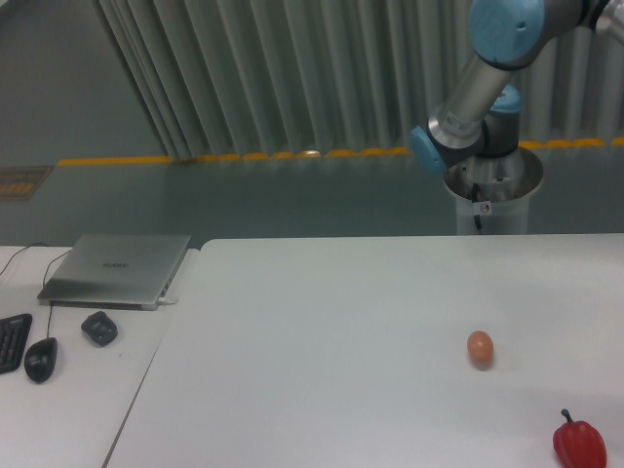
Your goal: Place the green pepper on the table
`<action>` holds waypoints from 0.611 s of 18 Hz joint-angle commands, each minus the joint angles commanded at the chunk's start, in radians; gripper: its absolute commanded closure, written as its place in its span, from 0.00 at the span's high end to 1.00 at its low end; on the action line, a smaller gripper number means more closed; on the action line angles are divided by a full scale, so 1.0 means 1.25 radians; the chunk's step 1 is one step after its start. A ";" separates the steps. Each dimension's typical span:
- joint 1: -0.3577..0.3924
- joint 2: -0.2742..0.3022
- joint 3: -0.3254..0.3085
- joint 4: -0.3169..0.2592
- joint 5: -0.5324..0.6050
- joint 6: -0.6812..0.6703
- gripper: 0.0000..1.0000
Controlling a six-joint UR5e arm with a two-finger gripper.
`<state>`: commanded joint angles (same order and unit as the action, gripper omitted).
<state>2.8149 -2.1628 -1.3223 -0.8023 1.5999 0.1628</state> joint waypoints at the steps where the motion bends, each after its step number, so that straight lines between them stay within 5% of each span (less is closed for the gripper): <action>1: 0.001 -0.006 0.001 0.001 0.000 -0.010 1.00; 11: 0.006 -0.044 0.023 0.029 -0.001 -0.084 1.00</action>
<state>2.8225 -2.2181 -1.2932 -0.7655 1.5984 0.0583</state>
